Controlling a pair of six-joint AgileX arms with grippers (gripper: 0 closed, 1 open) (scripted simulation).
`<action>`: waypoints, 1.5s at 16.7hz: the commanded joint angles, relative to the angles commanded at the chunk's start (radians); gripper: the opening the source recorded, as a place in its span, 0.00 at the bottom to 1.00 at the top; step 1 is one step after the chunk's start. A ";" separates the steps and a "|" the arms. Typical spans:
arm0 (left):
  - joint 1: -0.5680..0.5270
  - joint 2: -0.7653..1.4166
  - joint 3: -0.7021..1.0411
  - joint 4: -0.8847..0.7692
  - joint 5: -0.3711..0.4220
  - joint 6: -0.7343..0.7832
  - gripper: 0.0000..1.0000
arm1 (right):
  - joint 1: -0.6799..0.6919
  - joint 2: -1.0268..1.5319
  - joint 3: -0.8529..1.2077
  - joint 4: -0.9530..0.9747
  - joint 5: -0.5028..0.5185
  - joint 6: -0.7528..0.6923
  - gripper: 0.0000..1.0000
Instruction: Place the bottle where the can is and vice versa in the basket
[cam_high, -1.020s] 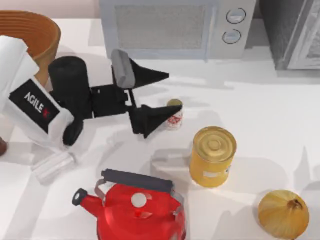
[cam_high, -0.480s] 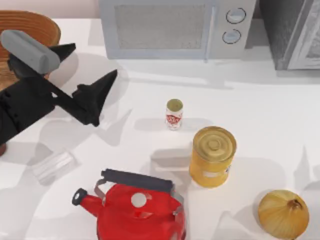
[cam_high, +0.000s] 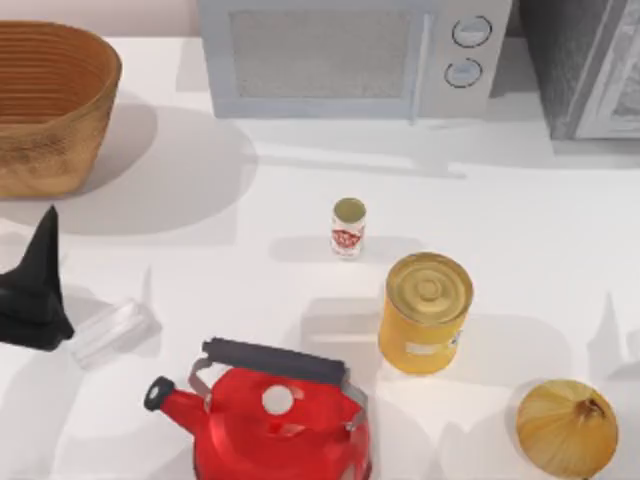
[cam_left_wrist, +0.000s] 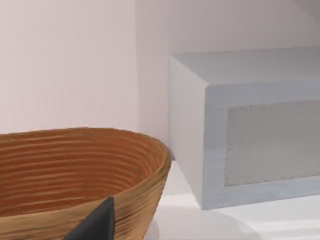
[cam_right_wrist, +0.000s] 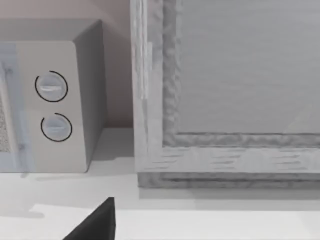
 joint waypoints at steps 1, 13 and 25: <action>0.017 -0.080 -0.028 -0.052 -0.032 -0.003 1.00 | 0.000 0.000 0.000 0.000 0.000 0.000 1.00; 0.079 -0.339 -0.115 -0.249 -0.133 -0.016 1.00 | 0.000 0.000 0.000 0.000 0.000 0.000 1.00; 0.248 0.399 -0.108 0.382 0.045 0.027 1.00 | 0.000 0.000 0.000 0.000 0.000 0.000 1.00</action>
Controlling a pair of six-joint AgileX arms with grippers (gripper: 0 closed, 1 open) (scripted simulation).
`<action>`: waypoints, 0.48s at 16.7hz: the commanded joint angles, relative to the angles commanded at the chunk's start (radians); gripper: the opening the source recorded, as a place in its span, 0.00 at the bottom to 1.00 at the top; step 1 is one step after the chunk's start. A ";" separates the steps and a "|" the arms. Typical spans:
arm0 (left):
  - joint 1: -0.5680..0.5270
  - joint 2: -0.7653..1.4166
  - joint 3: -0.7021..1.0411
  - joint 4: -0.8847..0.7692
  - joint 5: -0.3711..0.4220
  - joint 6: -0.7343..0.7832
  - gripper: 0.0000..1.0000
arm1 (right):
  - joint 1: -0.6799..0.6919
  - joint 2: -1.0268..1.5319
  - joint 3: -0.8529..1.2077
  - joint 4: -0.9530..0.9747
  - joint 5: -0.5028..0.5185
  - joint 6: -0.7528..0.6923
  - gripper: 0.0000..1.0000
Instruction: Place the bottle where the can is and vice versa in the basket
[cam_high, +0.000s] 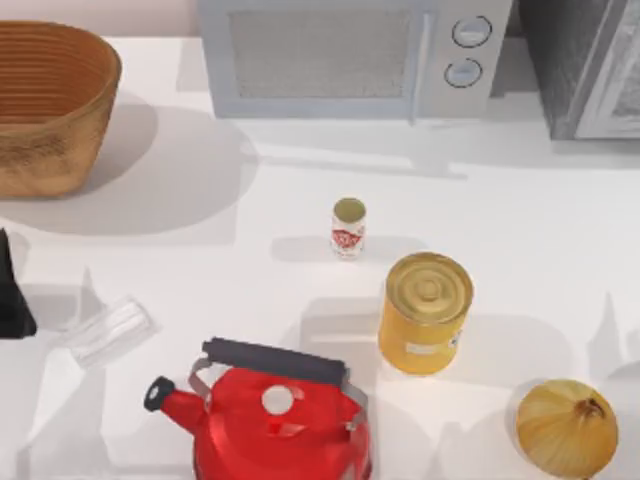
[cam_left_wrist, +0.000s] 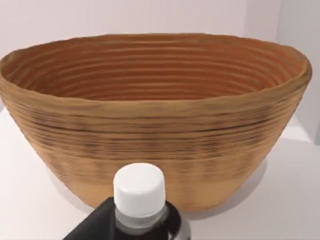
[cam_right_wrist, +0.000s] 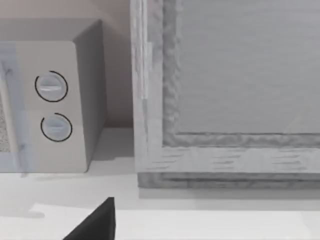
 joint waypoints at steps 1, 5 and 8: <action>0.021 0.088 0.001 0.076 0.022 0.005 1.00 | 0.000 0.000 0.000 0.000 0.000 0.000 1.00; 0.101 0.437 0.004 0.379 0.107 0.026 1.00 | 0.000 0.000 0.000 0.000 0.000 0.000 1.00; 0.154 0.669 0.006 0.577 0.163 0.040 1.00 | 0.000 0.000 0.000 0.000 0.000 0.000 1.00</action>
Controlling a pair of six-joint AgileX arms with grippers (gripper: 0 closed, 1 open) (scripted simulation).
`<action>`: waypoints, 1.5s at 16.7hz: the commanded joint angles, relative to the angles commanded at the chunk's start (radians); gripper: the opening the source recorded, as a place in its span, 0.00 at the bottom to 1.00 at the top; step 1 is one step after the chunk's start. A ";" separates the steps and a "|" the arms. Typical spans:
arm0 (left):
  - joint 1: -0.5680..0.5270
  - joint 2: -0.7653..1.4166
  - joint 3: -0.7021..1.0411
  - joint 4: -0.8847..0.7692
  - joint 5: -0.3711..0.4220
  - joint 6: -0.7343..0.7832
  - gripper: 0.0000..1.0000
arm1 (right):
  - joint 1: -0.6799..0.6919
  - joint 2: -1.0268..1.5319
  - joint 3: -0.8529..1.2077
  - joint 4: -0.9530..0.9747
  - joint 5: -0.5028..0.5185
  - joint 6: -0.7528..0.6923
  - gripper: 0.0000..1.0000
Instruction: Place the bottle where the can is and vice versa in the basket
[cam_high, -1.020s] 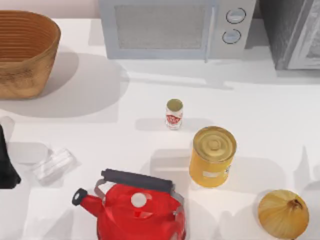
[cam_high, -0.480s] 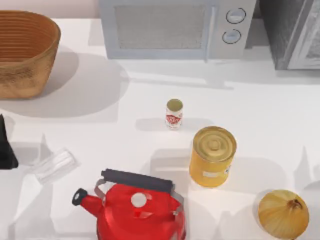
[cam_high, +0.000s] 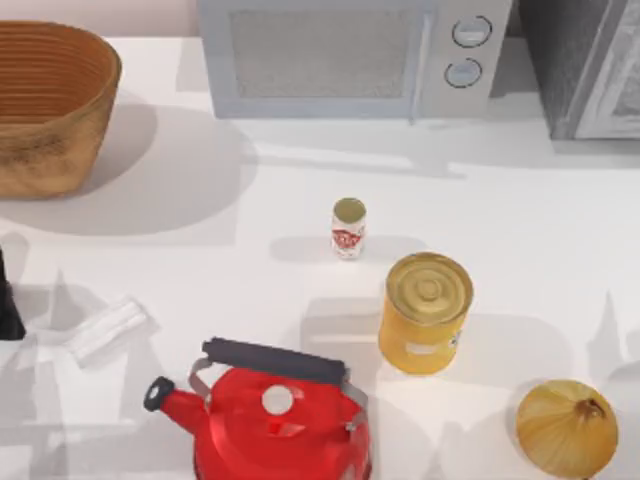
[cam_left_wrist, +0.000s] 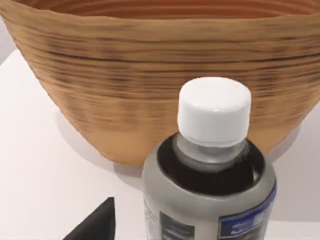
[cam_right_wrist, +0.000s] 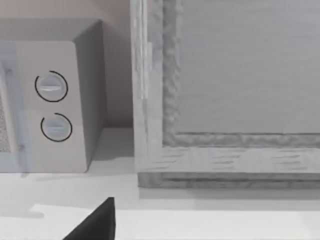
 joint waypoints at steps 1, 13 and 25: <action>0.016 0.069 0.001 0.058 0.016 0.004 1.00 | 0.000 0.000 0.000 0.000 0.000 0.000 1.00; 0.074 0.333 -0.001 0.287 0.080 0.020 1.00 | 0.000 0.000 0.000 0.000 0.000 0.000 1.00; -0.036 0.526 0.219 0.274 -0.027 -0.007 1.00 | 0.000 0.000 0.000 0.000 0.000 0.000 1.00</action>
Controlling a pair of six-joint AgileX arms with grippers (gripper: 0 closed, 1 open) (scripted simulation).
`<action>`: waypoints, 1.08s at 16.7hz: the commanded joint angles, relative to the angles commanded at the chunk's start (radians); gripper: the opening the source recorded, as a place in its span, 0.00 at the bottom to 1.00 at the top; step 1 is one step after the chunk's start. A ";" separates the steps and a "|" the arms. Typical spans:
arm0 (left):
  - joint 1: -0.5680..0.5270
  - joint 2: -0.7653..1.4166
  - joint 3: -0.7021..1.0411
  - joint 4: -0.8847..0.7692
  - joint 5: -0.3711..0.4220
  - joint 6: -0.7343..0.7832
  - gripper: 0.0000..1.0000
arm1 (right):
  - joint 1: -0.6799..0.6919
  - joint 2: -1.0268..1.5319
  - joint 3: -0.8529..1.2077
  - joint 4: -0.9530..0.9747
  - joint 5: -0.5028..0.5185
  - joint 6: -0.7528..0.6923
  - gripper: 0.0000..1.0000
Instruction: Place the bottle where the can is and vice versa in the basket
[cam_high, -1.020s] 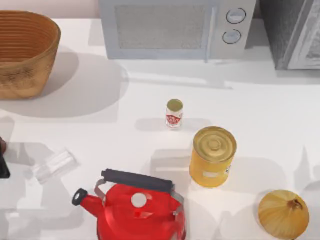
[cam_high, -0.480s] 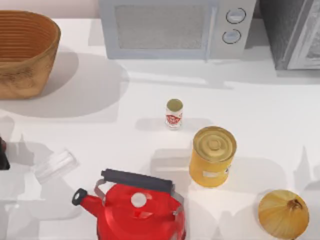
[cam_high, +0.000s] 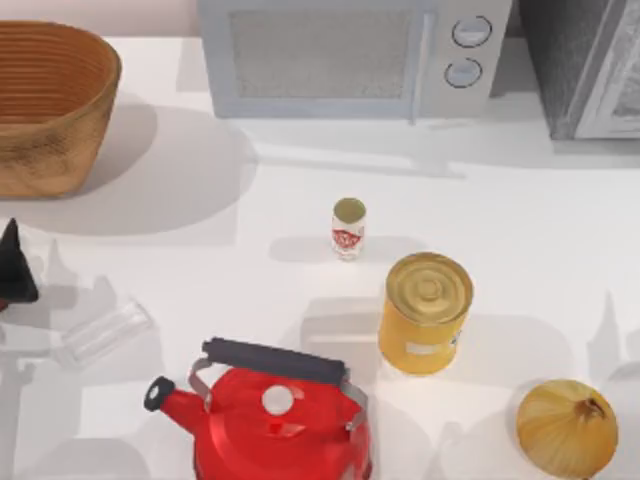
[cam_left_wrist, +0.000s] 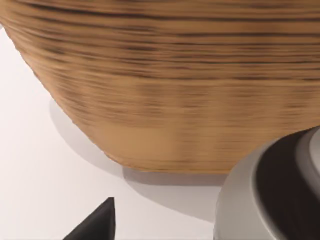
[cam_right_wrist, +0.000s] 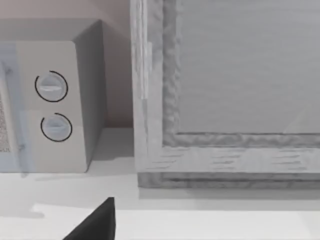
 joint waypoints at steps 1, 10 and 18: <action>0.000 0.000 0.000 0.000 0.000 0.000 1.00 | 0.000 0.000 0.000 0.000 0.000 0.000 1.00; 0.000 0.000 0.000 0.000 0.000 0.000 0.47 | 0.000 0.000 0.000 0.000 0.000 0.000 1.00; 0.000 0.000 0.000 0.000 0.000 0.000 0.00 | 0.000 0.000 0.000 0.000 0.000 0.000 1.00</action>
